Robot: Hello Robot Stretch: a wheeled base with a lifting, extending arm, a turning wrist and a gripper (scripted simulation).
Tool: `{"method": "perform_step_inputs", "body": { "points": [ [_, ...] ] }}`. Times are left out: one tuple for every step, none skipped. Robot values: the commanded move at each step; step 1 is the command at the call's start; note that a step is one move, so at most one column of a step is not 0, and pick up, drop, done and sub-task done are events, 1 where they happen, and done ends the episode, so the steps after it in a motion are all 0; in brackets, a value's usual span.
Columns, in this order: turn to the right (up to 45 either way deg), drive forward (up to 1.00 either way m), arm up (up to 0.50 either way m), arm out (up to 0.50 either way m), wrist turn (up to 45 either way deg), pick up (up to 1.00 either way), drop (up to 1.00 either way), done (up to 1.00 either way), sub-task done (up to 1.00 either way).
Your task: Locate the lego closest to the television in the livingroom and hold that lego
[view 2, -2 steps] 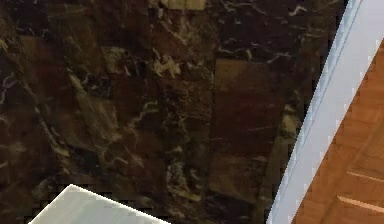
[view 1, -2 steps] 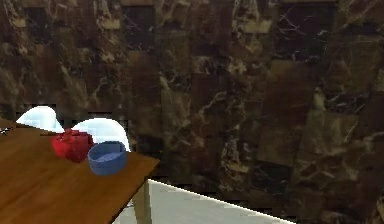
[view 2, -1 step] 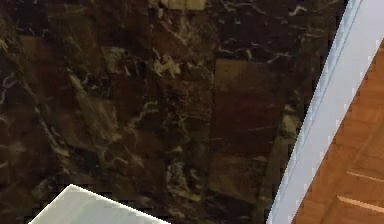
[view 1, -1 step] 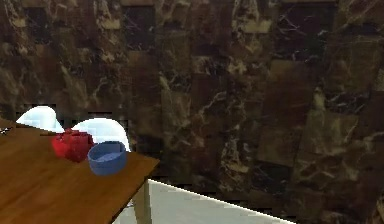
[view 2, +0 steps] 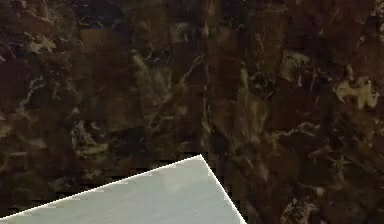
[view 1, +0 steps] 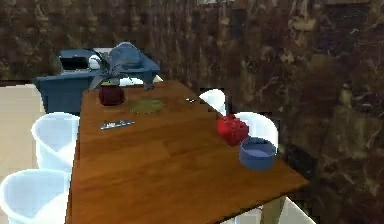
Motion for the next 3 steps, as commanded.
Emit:
{"method": "perform_step_inputs", "body": {
  "points": [
    [45.0,0.0,0.0,0.0,0.0,0.0,0.0,0.0,0.0],
    [-45.0,0.0,0.0,0.0,0.0,0.0,0.0,0.0,0.0],
    [-18.0,0.0,0.0,0.0,0.0,0.0,0.0,0.0,0.0]
  ]
}}
